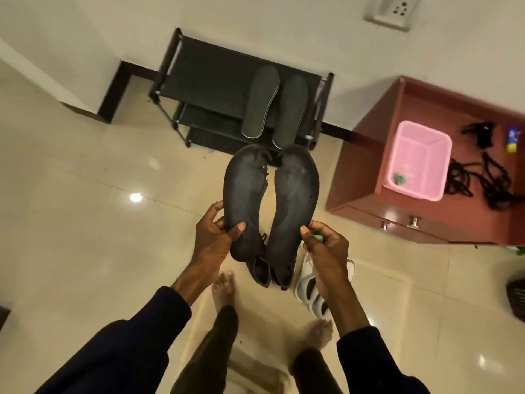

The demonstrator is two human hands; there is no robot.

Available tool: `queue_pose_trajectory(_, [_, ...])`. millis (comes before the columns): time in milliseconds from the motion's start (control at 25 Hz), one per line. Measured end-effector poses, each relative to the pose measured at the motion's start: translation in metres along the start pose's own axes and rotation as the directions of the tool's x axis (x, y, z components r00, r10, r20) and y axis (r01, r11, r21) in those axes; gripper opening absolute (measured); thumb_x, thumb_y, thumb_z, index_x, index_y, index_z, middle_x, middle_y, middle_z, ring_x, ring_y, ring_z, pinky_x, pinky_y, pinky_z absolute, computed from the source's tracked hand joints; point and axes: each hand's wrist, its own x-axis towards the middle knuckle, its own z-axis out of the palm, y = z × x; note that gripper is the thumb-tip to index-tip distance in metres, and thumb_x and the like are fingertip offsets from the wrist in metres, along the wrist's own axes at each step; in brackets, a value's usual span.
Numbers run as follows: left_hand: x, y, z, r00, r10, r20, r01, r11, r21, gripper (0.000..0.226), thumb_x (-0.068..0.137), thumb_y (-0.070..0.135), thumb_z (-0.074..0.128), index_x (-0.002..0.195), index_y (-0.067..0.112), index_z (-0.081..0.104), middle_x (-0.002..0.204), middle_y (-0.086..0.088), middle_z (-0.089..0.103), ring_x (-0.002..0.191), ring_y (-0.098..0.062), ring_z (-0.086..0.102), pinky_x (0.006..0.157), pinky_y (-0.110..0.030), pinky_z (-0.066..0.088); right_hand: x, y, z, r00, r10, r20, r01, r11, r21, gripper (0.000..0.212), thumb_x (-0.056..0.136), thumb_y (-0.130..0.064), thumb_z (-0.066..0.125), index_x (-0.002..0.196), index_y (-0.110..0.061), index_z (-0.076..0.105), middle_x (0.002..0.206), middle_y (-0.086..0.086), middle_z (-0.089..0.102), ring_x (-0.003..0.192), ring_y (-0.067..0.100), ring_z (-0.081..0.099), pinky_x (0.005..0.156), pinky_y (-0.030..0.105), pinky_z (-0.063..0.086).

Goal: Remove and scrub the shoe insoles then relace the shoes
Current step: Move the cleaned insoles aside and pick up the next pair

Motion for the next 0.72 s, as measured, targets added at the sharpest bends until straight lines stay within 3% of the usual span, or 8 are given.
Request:
queue_pose_trajectory(120, [0.012, 0.018, -0.016, 0.997, 0.015, -0.075, -0.016, 1.000, -0.012, 0.056, 0.087, -0.004, 0.074, 0.132, 0.021, 0.054, 0.107, 0.003, 0.073, 0.087, -0.002, 0.075, 0.071, -0.020, 0.060, 0.017, -0.012, 0.031, 0.998, 0.014, 0.059, -0.012, 0.999, -0.043, 0.013, 0.091, -0.007, 0.073, 0.095, -0.018, 0.077, 0.080, -0.001, 0.073, 0.070, 0.015, 0.061, 0.071, 0.030, 0.055])
queue_pose_trajectory(240, [0.031, 0.027, -0.032, 0.990, 0.020, -0.142, -0.025, 0.999, -0.038, 0.059, 0.087, -0.002, 0.075, 0.138, 0.017, 0.053, 0.120, -0.005, 0.071, 0.095, -0.011, 0.075, 0.077, -0.025, 0.062, 0.040, -0.026, 0.056, 0.996, 0.036, 0.076, -0.029, 0.995, -0.097, 0.012, 0.089, -0.010, 0.075, 0.094, -0.020, 0.078, 0.087, 0.001, 0.075, 0.079, 0.018, 0.065, 0.085, 0.040, 0.058])
queue_pose_trajectory(320, [0.052, 0.036, -0.039, 0.988, 0.041, -0.147, -0.047, 0.998, -0.031, 0.061, 0.087, -0.001, 0.075, 0.141, 0.017, 0.052, 0.121, -0.006, 0.071, 0.099, -0.013, 0.073, 0.079, -0.026, 0.062, 0.058, -0.035, 0.077, 0.997, 0.020, 0.078, -0.013, 0.995, -0.094, 0.012, 0.089, -0.011, 0.076, 0.095, -0.022, 0.078, 0.090, 0.000, 0.076, 0.080, 0.017, 0.065, 0.083, 0.038, 0.058])
queue_pose_trajectory(400, [0.076, 0.042, -0.053, 0.985, 0.022, -0.172, -0.028, 0.999, -0.031, 0.059, 0.088, -0.002, 0.074, 0.140, 0.016, 0.051, 0.112, 0.002, 0.071, 0.091, -0.006, 0.074, 0.074, -0.021, 0.061, 0.078, -0.037, 0.108, 0.997, 0.042, 0.071, -0.034, 0.993, -0.112, 0.014, 0.090, -0.010, 0.075, 0.098, -0.021, 0.077, 0.090, 0.000, 0.074, 0.077, 0.015, 0.062, 0.078, 0.034, 0.055])
queue_pose_trajectory(520, [0.129, 0.054, -0.069, 0.986, 0.023, -0.165, -0.019, 1.000, 0.024, 0.060, 0.088, -0.001, 0.074, 0.141, 0.016, 0.050, 0.104, 0.010, 0.069, 0.083, -0.001, 0.073, 0.069, -0.016, 0.059, 0.107, -0.039, 0.155, 0.994, 0.095, 0.058, -0.089, 0.991, -0.097, 0.017, 0.091, -0.009, 0.074, 0.106, -0.017, 0.076, 0.099, 0.003, 0.074, 0.083, 0.015, 0.062, 0.084, 0.033, 0.056])
queue_pose_trajectory(720, [0.234, 0.090, -0.105, 0.996, -0.002, -0.086, 0.013, 0.993, 0.120, 0.060, 0.088, -0.004, 0.074, 0.141, 0.015, 0.052, 0.110, -0.005, 0.075, 0.091, -0.005, 0.075, 0.072, -0.019, 0.060, 0.165, -0.045, 0.239, 0.987, 0.156, -0.026, -0.158, 0.985, -0.077, 0.017, 0.091, -0.009, 0.074, 0.098, -0.025, 0.074, 0.098, 0.002, 0.075, 0.082, 0.016, 0.064, 0.075, 0.030, 0.054])
